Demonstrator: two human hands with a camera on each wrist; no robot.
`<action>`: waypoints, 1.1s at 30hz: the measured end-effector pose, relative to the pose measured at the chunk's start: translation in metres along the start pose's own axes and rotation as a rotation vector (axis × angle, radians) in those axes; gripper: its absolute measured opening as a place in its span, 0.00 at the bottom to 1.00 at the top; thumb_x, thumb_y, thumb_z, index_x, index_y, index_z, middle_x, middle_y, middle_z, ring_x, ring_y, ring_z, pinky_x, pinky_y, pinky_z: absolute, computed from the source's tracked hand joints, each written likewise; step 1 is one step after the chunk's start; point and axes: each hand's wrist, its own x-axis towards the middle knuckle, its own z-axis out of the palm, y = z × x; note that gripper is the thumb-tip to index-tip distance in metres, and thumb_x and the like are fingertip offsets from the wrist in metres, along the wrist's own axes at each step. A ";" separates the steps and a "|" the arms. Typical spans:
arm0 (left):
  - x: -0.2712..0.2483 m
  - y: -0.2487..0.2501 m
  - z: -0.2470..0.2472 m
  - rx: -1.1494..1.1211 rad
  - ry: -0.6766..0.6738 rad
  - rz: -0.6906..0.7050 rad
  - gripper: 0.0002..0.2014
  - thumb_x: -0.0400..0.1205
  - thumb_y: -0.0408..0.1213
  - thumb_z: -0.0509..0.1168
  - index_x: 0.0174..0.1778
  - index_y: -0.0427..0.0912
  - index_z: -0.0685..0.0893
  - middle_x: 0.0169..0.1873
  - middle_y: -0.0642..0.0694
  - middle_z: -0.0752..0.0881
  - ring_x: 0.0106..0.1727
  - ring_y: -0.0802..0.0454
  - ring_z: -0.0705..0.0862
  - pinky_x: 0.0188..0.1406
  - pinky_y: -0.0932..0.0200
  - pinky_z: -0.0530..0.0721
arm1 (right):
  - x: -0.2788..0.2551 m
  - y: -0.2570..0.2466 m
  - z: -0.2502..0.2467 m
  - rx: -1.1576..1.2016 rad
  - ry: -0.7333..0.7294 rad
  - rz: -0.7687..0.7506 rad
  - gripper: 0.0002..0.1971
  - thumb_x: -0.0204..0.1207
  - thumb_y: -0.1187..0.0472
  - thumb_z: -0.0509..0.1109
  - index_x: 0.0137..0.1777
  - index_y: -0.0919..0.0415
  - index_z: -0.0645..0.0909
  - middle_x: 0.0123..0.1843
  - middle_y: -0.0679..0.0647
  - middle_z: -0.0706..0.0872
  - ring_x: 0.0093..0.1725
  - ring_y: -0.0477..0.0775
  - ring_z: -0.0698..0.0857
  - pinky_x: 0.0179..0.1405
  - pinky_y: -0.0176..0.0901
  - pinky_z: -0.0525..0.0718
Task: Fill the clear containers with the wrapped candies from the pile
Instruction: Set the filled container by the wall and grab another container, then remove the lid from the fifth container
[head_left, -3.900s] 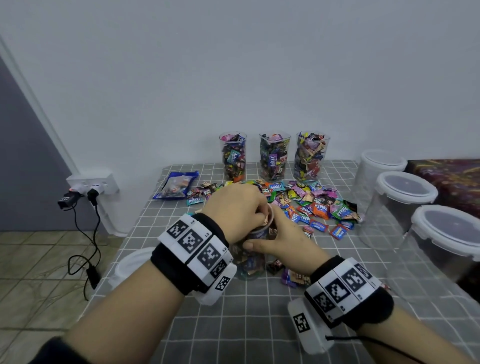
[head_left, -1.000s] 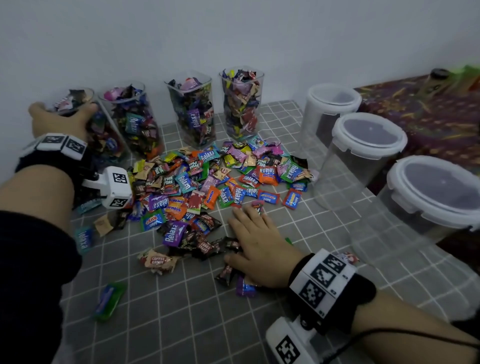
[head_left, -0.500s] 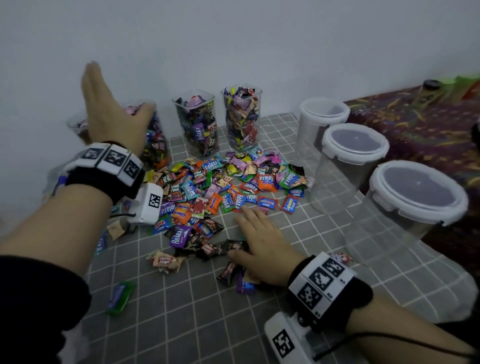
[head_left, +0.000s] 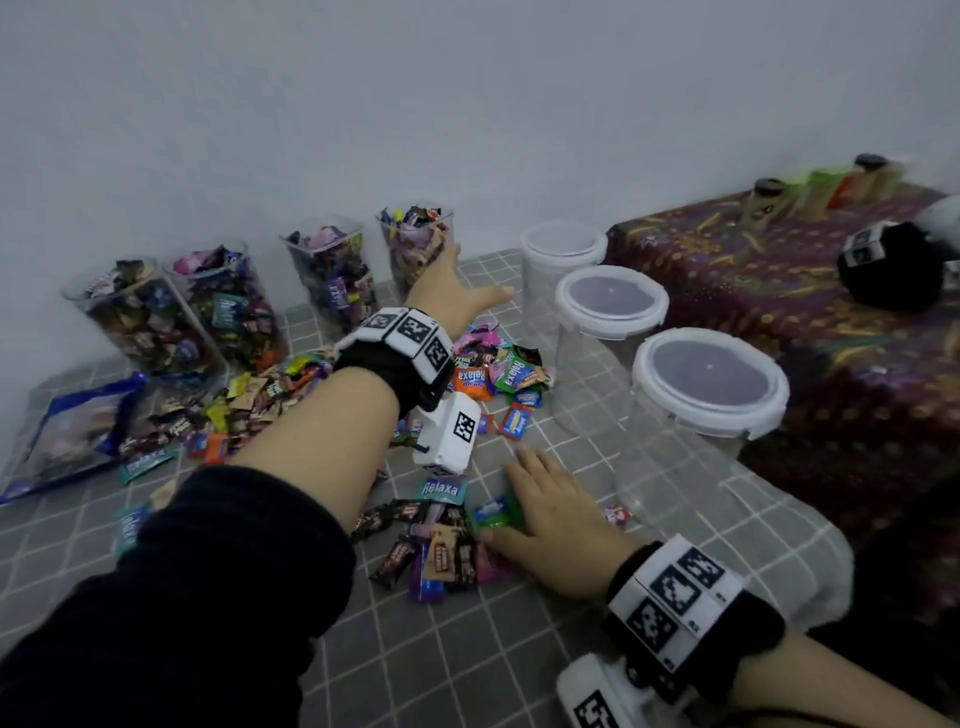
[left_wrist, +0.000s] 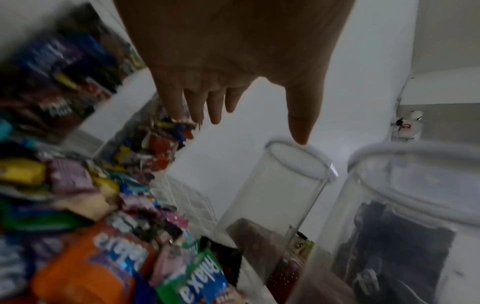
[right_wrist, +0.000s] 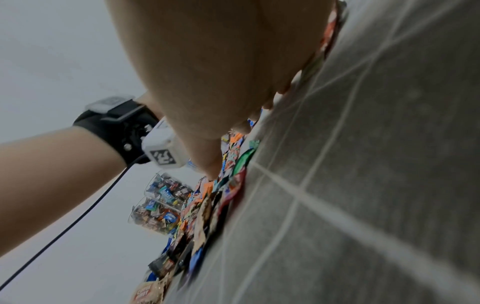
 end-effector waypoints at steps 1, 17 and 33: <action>0.004 0.002 0.010 -0.016 -0.029 -0.014 0.47 0.73 0.53 0.73 0.82 0.42 0.55 0.80 0.43 0.63 0.79 0.46 0.65 0.78 0.48 0.64 | 0.000 0.001 0.000 -0.003 -0.002 -0.004 0.40 0.81 0.38 0.55 0.84 0.58 0.43 0.85 0.55 0.38 0.84 0.55 0.38 0.81 0.48 0.39; 0.039 0.013 0.078 -0.299 -0.143 -0.010 0.51 0.57 0.61 0.68 0.78 0.49 0.63 0.69 0.44 0.78 0.68 0.46 0.78 0.71 0.42 0.74 | 0.009 0.011 0.015 -0.083 0.085 -0.078 0.38 0.81 0.39 0.55 0.83 0.61 0.49 0.85 0.56 0.48 0.83 0.56 0.41 0.82 0.53 0.39; -0.048 0.018 -0.051 -0.423 0.138 0.095 0.18 0.72 0.37 0.76 0.53 0.42 0.79 0.41 0.56 0.89 0.43 0.63 0.87 0.39 0.62 0.85 | 0.009 0.002 0.007 -0.140 -0.023 -0.034 0.39 0.82 0.37 0.51 0.84 0.61 0.45 0.85 0.59 0.38 0.84 0.58 0.37 0.82 0.50 0.38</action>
